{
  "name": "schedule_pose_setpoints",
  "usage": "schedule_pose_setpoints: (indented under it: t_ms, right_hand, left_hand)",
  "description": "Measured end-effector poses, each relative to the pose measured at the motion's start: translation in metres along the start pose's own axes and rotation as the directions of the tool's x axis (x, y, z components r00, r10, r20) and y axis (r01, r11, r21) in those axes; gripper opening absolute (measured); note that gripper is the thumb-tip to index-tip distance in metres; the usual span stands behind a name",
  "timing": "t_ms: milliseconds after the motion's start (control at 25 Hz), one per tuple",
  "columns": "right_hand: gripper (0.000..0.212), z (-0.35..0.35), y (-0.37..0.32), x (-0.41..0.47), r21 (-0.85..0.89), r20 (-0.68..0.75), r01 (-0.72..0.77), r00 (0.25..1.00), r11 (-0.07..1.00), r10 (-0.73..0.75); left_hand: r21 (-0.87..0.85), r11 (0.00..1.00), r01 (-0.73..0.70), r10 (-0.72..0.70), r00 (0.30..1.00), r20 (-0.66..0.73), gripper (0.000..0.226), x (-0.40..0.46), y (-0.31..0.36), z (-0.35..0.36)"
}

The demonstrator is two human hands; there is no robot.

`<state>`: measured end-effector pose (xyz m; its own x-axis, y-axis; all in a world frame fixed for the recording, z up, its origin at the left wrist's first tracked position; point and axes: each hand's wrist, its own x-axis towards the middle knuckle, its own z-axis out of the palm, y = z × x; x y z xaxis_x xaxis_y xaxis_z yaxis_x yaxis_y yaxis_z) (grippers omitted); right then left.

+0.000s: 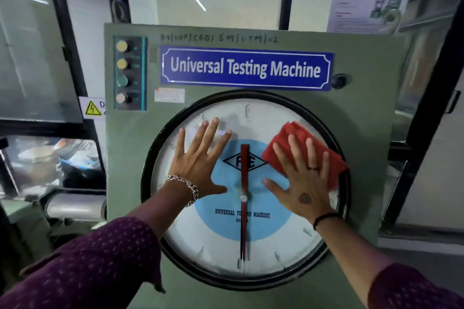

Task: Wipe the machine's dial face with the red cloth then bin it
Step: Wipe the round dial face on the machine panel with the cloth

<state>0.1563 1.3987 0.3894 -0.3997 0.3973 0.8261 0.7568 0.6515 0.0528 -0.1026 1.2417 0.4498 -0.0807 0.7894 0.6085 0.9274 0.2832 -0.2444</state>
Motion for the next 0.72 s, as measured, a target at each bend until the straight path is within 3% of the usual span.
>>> schedule_pose_setpoints:
  t_ms: [80, 280, 560, 720]
  right_hand:
    - [0.097, -0.003, -0.025, 0.036, 0.05, 0.003, -0.146, 0.989, 0.988, 0.146]
    - [0.081, 0.011, -0.028, -0.037, 0.07, 0.068, 0.072, 0.995, 0.995, -0.076]
    - [0.079, -0.03, -0.05, 0.005, 0.227, 0.128, -0.234, 0.969, 0.945, 0.209]
    - [0.073, -0.066, -0.092, 0.045, 0.518, 0.172, -0.12, 0.985, 0.847, 0.034]
  left_hand:
    - [0.034, 0.998, -0.043, 0.043, 0.999, 0.01, 0.17, 0.009, 0.003, -0.002]
    - [0.011, 0.999, -0.052, 0.051, 0.998, 0.024, 0.171, 0.009, 0.005, -0.006]
    - [-0.04, 0.999, 0.009, -0.003, 0.99, 0.143, 0.162, -0.037, -0.018, -0.042]
    - [-0.05, 0.995, 0.081, -0.073, 0.986, 0.151, 0.162, -0.075, -0.051, -0.079]
